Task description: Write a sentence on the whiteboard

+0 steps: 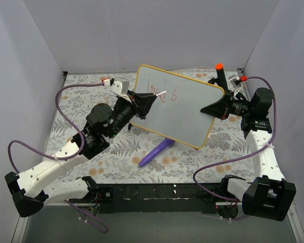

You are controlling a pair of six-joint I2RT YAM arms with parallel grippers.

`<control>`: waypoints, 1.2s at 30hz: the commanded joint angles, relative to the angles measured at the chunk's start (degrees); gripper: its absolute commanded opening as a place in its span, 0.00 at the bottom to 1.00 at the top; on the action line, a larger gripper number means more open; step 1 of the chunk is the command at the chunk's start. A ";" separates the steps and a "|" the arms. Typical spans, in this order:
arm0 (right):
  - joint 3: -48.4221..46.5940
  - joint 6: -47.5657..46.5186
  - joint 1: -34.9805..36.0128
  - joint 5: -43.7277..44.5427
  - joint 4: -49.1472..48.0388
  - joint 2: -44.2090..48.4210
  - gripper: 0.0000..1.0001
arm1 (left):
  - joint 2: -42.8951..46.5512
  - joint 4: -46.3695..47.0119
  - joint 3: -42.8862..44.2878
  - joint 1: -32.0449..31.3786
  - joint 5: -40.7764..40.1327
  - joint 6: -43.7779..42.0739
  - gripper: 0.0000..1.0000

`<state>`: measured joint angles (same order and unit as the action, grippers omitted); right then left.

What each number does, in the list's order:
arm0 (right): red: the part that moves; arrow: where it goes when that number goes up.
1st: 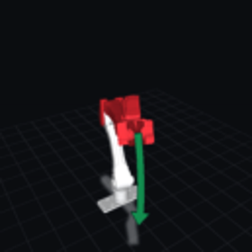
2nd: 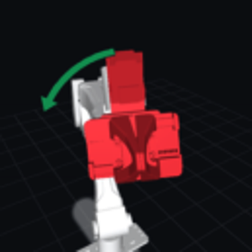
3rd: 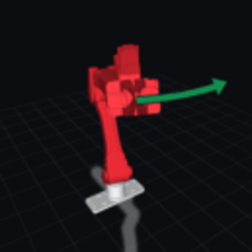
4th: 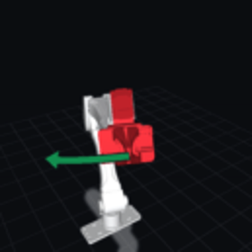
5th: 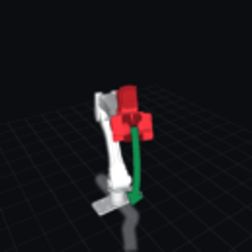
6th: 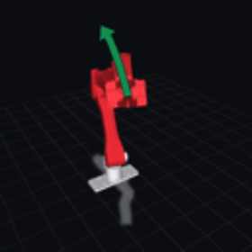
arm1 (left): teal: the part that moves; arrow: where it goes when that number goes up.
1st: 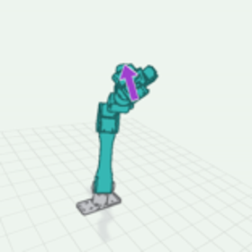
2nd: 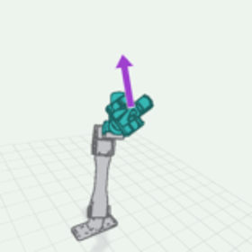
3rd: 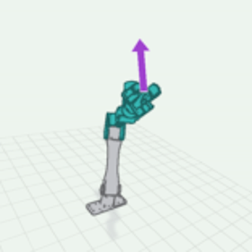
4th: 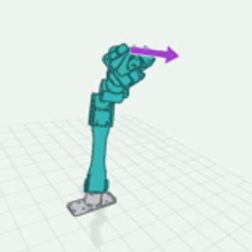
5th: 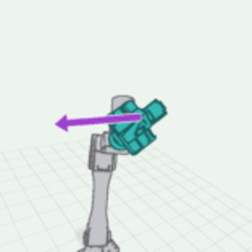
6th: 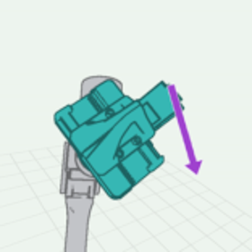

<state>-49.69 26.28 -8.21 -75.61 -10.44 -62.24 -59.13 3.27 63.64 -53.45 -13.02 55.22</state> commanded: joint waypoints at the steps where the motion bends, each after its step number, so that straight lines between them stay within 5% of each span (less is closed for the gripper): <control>1: -1.11 -1.06 -0.41 -1.12 -2.40 2.38 0.01 | 3.14 -0.46 -2.81 0.19 2.55 3.30 0.00; 18: -0.49 -2.20 -0.58 -0.94 -2.04 2.65 0.01 | 11.14 -2.13 -9.76 0.19 2.03 7.00 0.00; 36: -1.11 -3.61 -0.67 -0.94 -0.90 1.77 0.01 | 4.91 0.51 -7.74 0.19 8.70 6.30 0.00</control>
<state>-49.69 22.35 -8.58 -74.96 -8.34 -61.71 -51.81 2.22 54.00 -53.39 -8.08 62.02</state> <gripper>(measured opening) 0.101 0.109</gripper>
